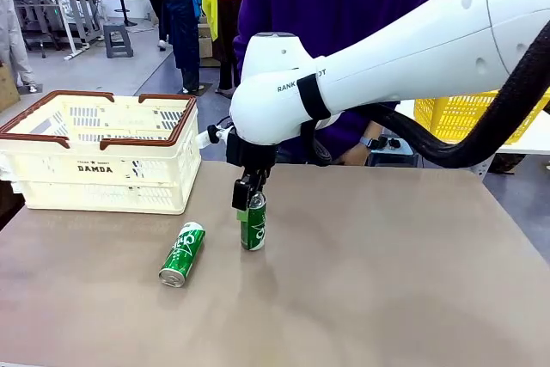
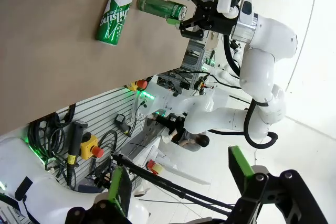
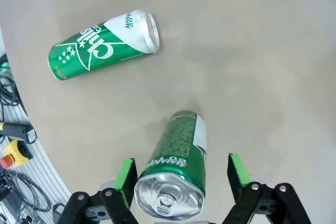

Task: Place the drinks into the Shopping basket.
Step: Pick up one drink and place it into the Shopping basket.

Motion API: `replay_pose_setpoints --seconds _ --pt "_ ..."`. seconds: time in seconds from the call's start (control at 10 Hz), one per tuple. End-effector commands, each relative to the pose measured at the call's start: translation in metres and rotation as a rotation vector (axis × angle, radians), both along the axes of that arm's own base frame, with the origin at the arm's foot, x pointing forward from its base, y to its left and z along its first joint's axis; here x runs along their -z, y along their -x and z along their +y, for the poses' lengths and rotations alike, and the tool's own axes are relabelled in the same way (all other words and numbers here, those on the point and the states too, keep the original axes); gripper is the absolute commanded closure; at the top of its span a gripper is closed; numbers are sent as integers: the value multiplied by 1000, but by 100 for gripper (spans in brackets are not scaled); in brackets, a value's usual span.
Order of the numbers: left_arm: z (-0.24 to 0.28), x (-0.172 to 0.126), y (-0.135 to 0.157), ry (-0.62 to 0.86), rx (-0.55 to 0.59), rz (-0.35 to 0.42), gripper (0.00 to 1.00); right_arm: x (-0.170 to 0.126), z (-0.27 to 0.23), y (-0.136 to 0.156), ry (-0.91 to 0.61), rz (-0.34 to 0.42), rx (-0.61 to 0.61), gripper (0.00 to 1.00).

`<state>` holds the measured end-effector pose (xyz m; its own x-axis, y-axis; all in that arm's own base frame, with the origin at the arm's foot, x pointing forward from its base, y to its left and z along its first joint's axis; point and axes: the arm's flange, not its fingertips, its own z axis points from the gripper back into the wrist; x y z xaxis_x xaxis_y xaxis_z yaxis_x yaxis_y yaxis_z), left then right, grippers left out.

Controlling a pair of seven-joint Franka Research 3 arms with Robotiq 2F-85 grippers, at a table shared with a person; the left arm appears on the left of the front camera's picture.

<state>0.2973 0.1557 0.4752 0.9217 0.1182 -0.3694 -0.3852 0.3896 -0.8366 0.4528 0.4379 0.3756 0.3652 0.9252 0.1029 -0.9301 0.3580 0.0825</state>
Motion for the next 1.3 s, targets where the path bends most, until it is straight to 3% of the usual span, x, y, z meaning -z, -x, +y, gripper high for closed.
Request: replay_pose_setpoints --seconds 0.0,0.3,0.4,0.5,0.6,0.7,0.8,0.9,1.0,1.1,1.2 --pt "-1 -2 1 23 1 -1 0 -18 -27 2 -53 -22 28 0" --pt "-1 -2 1 23 1 -1 0 -115 -153 8 -242 -29 304 0" --pt "-1 -2 1 23 1 -1 0 -137 -215 19 -381 44 443 0" --pt "-1 -2 1 23 1 -1 0 -148 -288 39 -630 139 525 0" --pt "-1 -2 1 23 1 -1 0 -145 -350 60 -802 217 612 0" --pt "-1 -2 1 23 1 -1 0 -135 -407 81 -974 261 840 0" --pt "-1 -2 1 23 1 -1 0 -119 -448 107 -1195 265 922 0" --pt "-1 -2 1 23 1 -1 0 -98 -479 131 -1323 290 1035 0" --pt "-1 -2 1 23 1 -1 0 -77 -499 149 -1428 292 1062 0" --pt "-1 -2 1 23 1 -1 0 -54 -511 162 -1471 323 1136 0" --pt "-1 -2 1 23 1 -1 0 -36 -513 168 -1457 306 1174 0"
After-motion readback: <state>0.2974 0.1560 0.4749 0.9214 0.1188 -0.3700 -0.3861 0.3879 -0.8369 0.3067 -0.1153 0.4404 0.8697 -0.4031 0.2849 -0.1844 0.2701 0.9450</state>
